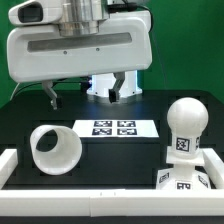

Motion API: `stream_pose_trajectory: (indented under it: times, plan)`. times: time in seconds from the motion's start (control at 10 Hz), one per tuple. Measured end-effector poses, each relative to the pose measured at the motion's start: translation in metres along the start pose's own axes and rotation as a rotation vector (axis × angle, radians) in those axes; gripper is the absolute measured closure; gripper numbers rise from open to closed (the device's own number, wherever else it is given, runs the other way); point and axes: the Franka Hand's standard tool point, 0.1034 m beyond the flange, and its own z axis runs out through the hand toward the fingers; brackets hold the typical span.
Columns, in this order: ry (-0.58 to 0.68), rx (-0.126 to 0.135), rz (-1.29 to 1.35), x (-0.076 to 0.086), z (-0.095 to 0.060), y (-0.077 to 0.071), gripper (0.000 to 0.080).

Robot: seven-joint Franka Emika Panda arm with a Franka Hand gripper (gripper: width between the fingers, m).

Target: Assemble lamp

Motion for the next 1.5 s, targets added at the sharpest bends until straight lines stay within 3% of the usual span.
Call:
stream_pose_trajectory:
  times: [0.3,0.5,0.6,0.7,0.8,1.0,1.1,1.3,1.4,1.5]
  plan:
    - [-0.005,-0.001,-0.124,-0.003,0.002,0.006,0.0101]
    - [-0.044,-0.035,-0.084,-0.021,0.013,0.046,0.0101]
    - [-0.071,-0.04,-0.078,-0.032,0.024,0.07,0.0101]
    - [-0.115,-0.015,-0.076,-0.037,0.037,0.085,0.0101]
    - [-0.109,-0.02,-0.07,-0.031,0.036,0.084,0.0101]
    - [-0.197,0.0,-0.062,-0.038,0.039,0.077,0.0101]
    - [-0.262,-0.003,-0.067,-0.039,0.042,0.079,0.0101]
    - [-0.427,-0.059,-0.048,-0.043,0.059,0.099,0.0101]
    - [-0.482,-0.103,0.003,-0.038,0.063,0.101,0.0101]
    - [-0.555,-0.103,0.067,-0.045,0.071,0.098,0.0101]
